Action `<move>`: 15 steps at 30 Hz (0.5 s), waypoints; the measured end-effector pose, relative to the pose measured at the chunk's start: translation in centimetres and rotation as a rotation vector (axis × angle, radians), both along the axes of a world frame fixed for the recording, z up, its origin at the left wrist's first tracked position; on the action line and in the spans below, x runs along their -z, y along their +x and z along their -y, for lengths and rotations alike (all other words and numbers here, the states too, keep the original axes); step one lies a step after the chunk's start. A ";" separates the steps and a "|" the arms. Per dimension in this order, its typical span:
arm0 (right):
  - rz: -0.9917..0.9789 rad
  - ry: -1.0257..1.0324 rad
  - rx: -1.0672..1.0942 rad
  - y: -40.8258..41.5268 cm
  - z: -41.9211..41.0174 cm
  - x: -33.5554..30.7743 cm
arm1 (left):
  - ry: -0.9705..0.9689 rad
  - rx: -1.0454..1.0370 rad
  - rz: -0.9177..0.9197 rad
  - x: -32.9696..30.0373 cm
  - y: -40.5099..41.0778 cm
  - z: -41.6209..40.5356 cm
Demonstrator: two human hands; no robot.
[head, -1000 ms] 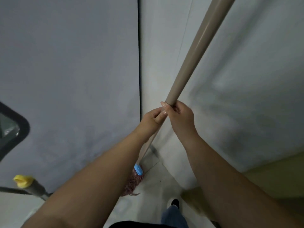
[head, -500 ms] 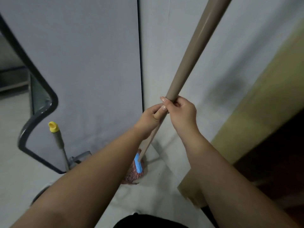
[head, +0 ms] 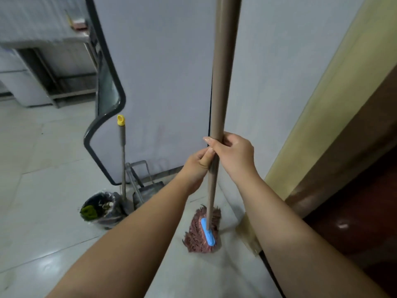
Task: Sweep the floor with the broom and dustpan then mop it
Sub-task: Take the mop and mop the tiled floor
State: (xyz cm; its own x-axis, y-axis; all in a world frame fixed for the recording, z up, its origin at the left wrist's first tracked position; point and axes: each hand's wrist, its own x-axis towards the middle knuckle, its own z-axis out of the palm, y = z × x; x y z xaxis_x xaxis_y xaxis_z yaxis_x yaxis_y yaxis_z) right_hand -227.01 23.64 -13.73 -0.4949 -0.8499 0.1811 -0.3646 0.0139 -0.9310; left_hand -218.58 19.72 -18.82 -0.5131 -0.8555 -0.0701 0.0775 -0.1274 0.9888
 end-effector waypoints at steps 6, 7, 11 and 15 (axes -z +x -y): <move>0.022 0.033 -0.108 8.8 -0.7 1.4 | 0.174 -0.217 0.004 0.6 7.4 -4.0; 0.014 0.038 -0.137 10.6 -0.6 1.4 | 0.245 -0.250 0.003 0.7 8.9 -4.6; -0.127 0.062 -0.250 18.5 -0.5 1.3 | 0.867 -0.084 -0.299 2.1 15.3 -6.6; -0.172 0.025 -0.363 26.4 -1.0 0.1 | 0.906 -0.296 -0.588 1.1 22.7 -6.3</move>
State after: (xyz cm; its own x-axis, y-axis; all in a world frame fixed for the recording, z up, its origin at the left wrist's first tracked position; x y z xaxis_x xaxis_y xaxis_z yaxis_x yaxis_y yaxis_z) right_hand -200.57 24.63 -13.86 -0.1257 -0.9692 0.2119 -0.5003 -0.1225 -0.8571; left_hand -195.92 26.05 -19.95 -0.4566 -0.7051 -0.5426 0.6486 -0.6812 0.3395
